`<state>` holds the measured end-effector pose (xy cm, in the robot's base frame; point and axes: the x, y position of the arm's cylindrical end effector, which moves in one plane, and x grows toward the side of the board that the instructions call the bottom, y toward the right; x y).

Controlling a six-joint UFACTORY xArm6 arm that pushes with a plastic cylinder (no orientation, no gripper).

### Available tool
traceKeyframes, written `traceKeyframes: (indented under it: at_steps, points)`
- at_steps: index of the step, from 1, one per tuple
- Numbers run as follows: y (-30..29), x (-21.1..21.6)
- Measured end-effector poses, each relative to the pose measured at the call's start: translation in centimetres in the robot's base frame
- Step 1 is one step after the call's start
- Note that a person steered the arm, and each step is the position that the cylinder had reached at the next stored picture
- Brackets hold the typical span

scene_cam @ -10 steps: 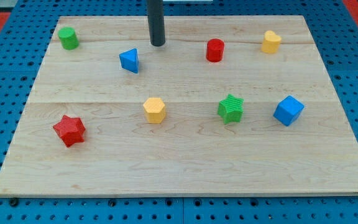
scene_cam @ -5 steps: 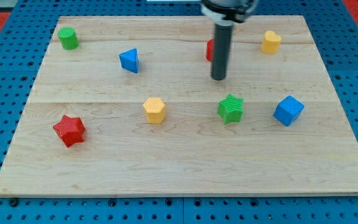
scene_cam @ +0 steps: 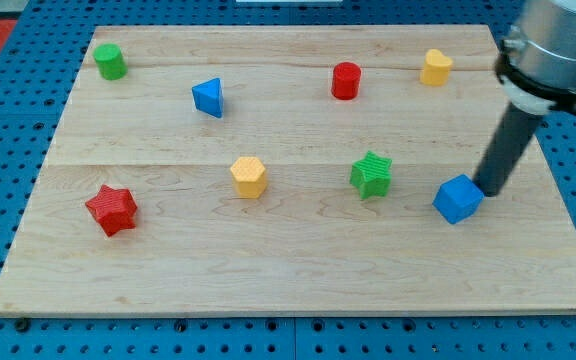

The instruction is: Slide the blue cube closer to the green star

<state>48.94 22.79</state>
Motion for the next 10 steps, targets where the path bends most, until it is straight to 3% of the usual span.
traceKeyframes:
  at_steps: [1, 2, 4, 7, 8, 9, 10]
  points:
    - [1.2, 2.9]
    - [-2.1, 3.8]
    - [-3.7, -0.4]
    - [-5.7, -0.1]
    - [-6.8, -5.1]
    - [-7.0, -7.4]
    - [-4.0, -3.9]
